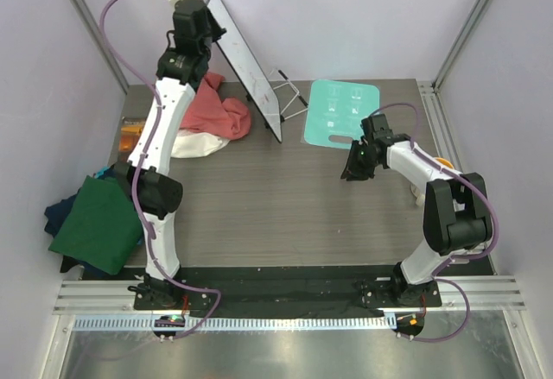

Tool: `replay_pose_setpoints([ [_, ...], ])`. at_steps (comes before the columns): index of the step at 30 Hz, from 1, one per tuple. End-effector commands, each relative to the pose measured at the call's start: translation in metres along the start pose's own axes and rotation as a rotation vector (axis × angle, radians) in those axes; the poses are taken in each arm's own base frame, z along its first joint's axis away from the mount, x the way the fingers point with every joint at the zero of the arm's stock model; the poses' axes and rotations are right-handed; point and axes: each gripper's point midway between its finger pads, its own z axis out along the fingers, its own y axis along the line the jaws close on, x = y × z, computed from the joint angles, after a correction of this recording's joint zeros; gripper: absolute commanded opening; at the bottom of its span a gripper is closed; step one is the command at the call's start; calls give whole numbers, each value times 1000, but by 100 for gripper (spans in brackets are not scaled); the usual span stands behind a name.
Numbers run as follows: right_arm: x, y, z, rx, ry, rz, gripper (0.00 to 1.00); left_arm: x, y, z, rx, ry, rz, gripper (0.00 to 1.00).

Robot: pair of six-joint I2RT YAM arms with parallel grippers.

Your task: Fold and stack the t-shirts

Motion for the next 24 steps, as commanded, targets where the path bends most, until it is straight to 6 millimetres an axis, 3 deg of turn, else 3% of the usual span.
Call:
replay_pose_setpoints([
  [1,-8,8,-1,-40,-23,-6,26,-98,-20,-47,206,-140,-64,0],
  [7,-7,9,3,-45,-12,-6,26,-128,16,-52,143,-192,-61,0],
  [14,-2,7,6,-46,-1,7,26,-148,29,-53,132,-237,-74,0],
  [18,1,5,7,-43,7,10,26,-173,48,-54,110,-290,-89,0],
  [24,3,5,11,-44,16,16,26,-193,66,-63,115,-315,-142,0],
])
